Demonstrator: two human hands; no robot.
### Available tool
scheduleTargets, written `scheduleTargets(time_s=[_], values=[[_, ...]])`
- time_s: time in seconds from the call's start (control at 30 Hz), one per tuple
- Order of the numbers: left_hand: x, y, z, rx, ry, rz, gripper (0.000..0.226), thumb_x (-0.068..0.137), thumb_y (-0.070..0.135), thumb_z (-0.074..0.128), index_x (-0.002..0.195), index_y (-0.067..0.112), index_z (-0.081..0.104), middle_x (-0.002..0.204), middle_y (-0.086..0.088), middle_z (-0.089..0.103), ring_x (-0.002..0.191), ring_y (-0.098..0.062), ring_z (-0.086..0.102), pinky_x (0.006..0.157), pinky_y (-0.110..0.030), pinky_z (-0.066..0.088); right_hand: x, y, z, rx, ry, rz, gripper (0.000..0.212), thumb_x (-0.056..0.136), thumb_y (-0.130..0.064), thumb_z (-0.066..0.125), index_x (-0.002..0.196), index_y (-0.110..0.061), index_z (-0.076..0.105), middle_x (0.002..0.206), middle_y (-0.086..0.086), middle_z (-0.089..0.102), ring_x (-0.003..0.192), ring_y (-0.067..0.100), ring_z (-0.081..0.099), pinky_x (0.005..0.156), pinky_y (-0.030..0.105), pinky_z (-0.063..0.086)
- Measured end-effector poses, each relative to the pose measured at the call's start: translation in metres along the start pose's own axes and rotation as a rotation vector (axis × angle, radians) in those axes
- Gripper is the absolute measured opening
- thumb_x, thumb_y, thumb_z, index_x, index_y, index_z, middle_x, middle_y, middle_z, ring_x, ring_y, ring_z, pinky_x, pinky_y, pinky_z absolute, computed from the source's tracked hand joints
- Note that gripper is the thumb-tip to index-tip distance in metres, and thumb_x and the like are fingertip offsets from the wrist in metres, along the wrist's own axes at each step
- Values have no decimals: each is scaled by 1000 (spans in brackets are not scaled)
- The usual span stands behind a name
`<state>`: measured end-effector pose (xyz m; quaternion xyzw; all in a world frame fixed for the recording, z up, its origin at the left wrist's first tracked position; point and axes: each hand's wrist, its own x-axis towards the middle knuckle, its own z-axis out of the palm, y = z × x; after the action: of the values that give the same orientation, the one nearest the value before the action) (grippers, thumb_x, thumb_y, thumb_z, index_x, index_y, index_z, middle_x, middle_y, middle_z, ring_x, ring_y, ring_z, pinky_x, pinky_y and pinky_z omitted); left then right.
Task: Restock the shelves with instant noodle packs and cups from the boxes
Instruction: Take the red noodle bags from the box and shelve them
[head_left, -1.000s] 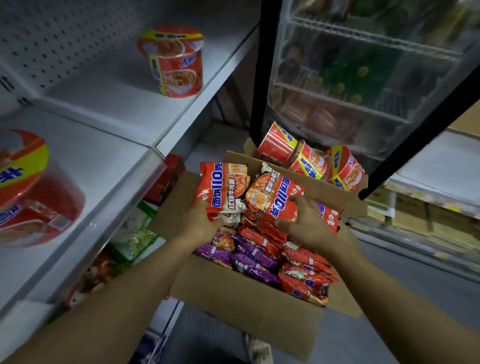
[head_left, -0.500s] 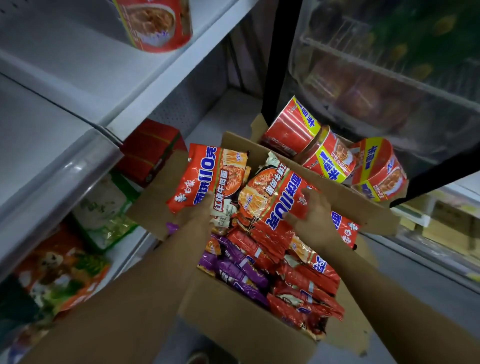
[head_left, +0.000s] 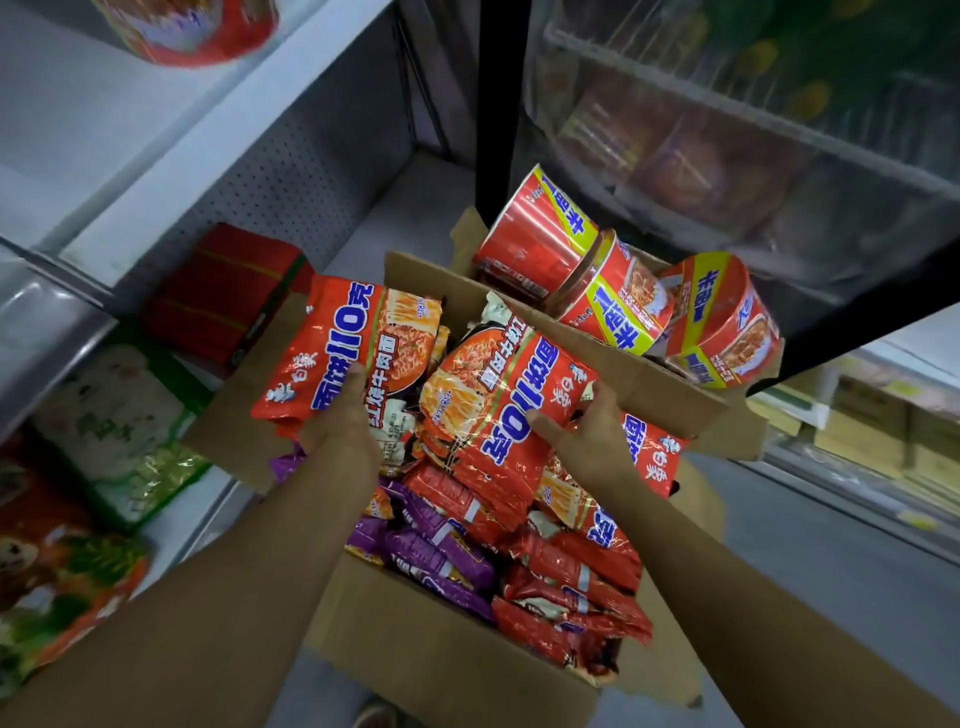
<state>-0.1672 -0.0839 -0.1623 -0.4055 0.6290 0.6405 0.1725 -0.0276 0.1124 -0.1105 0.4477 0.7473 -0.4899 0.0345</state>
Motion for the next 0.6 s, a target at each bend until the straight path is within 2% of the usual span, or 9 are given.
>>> scheduleTargets(time_s=[0.07, 0.13, 0.17, 0.27, 0.4, 0.47, 0.53, 0.6], values=[[-42, 17, 2, -73, 15, 48, 76, 65, 54, 80, 125, 16, 52, 114, 0, 63, 101, -23, 63, 91, -46, 51, 7, 3, 5, 83, -2, 38, 87, 62, -52, 81, 128, -16, 38, 125, 6, 56, 109, 24, 60, 88, 51, 54], [-58, 20, 3, -83, 0, 107, 69, 71, 45, 79, 127, 15, 51, 117, -1, 64, 103, -24, 64, 92, -48, 51, 11, -1, 9, 150, 20, 81, 100, 49, -62, 81, 127, -16, 40, 124, 7, 56, 107, 26, 61, 86, 50, 54], [-59, 22, 3, -85, 1, 145, 65, 74, 42, 78, 127, 15, 51, 118, -1, 64, 104, -24, 64, 93, -48, 51, 13, -3, 10, 170, 30, 103, 101, 48, -62, 81, 126, -14, 40, 125, 8, 56, 107, 26, 61, 87, 49, 54], [-62, 28, -2, -54, 28, 281, 56, 82, 33, 73, 128, 12, 50, 119, -1, 63, 105, -22, 63, 94, -44, 51, 17, -10, 13, 234, 63, 205, 78, 69, -40, 82, 126, -5, 45, 120, 9, 60, 105, 27, 62, 85, 39, 54], [-67, 33, -18, -28, 56, 396, 46, 84, 30, 72, 124, 14, 54, 111, 1, 66, 98, -21, 66, 90, -45, 53, 21, -9, 20, 358, 76, 267, 56, 70, -30, 83, 115, -6, 59, 113, 10, 67, 96, 26, 66, 88, 44, 54], [-66, 34, -27, -41, 63, 397, 42, 84, 30, 72, 120, 16, 54, 104, 4, 66, 93, -18, 67, 89, -45, 54, 19, -9, 21, 433, 48, 300, 48, 71, -26, 83, 109, -8, 60, 111, 10, 67, 94, 26, 66, 88, 45, 54], [-67, 36, -36, -37, 60, 415, 43, 84, 29, 72, 121, 15, 55, 105, 3, 67, 92, -18, 67, 88, -45, 54, 16, -12, 21, 489, 33, 296, 37, 72, -23, 82, 100, -13, 59, 109, 9, 67, 92, 26, 65, 88, 45, 53], [-71, 40, -45, -38, 35, 434, 45, 85, 26, 71, 124, 13, 54, 109, 1, 67, 95, -19, 67, 89, -45, 54, 11, -17, 22, 533, 41, 273, 32, 75, -21, 81, 97, -13, 59, 106, 8, 67, 83, 23, 64, 80, 40, 54]])
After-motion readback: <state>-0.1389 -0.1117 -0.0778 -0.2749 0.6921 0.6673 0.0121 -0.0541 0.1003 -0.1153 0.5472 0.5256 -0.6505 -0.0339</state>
